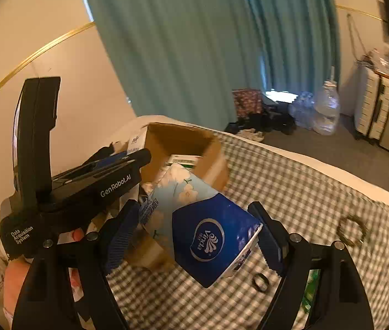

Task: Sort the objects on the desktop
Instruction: 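Carry the cream tube and tissue pack into the cardboard box and release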

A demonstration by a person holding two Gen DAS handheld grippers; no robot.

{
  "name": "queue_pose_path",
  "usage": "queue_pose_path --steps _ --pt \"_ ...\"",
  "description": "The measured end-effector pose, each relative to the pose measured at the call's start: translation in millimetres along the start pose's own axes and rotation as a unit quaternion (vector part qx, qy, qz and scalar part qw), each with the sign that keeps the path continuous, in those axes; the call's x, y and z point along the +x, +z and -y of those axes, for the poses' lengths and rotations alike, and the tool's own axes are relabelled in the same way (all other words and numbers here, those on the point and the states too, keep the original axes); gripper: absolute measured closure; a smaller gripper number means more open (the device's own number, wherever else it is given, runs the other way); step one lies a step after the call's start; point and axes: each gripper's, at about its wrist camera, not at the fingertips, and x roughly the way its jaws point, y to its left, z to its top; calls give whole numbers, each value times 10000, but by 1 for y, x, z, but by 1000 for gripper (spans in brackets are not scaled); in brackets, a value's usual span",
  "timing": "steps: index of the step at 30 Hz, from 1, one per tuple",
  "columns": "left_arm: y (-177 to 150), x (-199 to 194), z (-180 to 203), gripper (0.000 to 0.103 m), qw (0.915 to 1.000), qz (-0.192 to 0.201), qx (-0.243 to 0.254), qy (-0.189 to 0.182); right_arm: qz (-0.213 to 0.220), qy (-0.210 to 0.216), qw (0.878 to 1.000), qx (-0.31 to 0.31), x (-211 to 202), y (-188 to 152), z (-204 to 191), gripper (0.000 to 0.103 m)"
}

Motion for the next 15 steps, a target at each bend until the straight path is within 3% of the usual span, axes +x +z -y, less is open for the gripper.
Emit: queue_pose_path --steps 4,9,15 --pt "2 19 -44 73 9978 -146 -381 531 -162 211 9996 -11 35 11 -18 23" --pt "-4 45 -91 73 9907 -484 -989 798 -361 444 9984 8 77 23 -29 23" --pt "-6 57 -96 73 9875 -524 -1071 1035 -551 565 9966 233 105 28 -30 21"
